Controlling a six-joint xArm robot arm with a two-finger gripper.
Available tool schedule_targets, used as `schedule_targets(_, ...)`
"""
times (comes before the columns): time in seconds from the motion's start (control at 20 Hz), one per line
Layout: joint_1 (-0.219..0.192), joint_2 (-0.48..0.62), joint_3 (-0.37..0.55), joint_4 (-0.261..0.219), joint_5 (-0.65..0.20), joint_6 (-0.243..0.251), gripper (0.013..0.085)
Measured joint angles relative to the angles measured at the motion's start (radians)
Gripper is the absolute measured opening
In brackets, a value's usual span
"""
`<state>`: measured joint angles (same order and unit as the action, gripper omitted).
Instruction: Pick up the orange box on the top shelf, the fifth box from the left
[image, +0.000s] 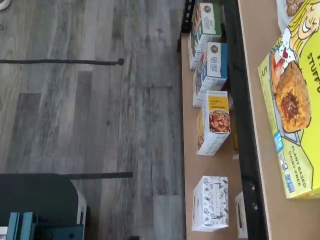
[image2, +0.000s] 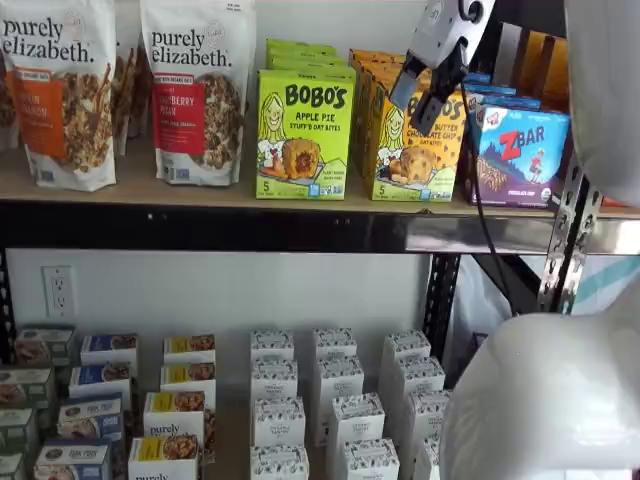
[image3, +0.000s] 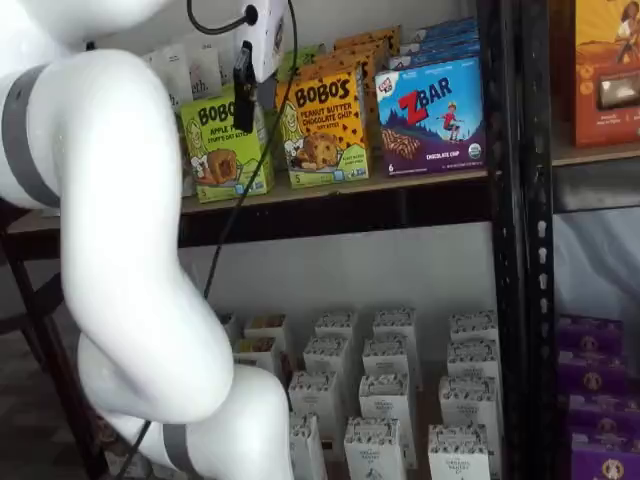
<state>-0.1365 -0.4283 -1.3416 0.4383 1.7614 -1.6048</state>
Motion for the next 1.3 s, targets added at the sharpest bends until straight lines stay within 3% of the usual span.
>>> schedule_targets(0.15, 0.027, -0.030, 0.035, -0.048, -0.023, 0.011, 0.0850)
schedule_targets(0.4, 0.037, -0.059, 0.078, -0.052, -0.036, 0.016, 0.0850)
schedule_targets(0.85, -0.005, -0.036, 0.055, 0.036, -0.069, -0.004, 0.0850)
schedule_targets(1.3, -0.093, 0.070, -0.092, 0.104, -0.044, -0.047, 0.0850)
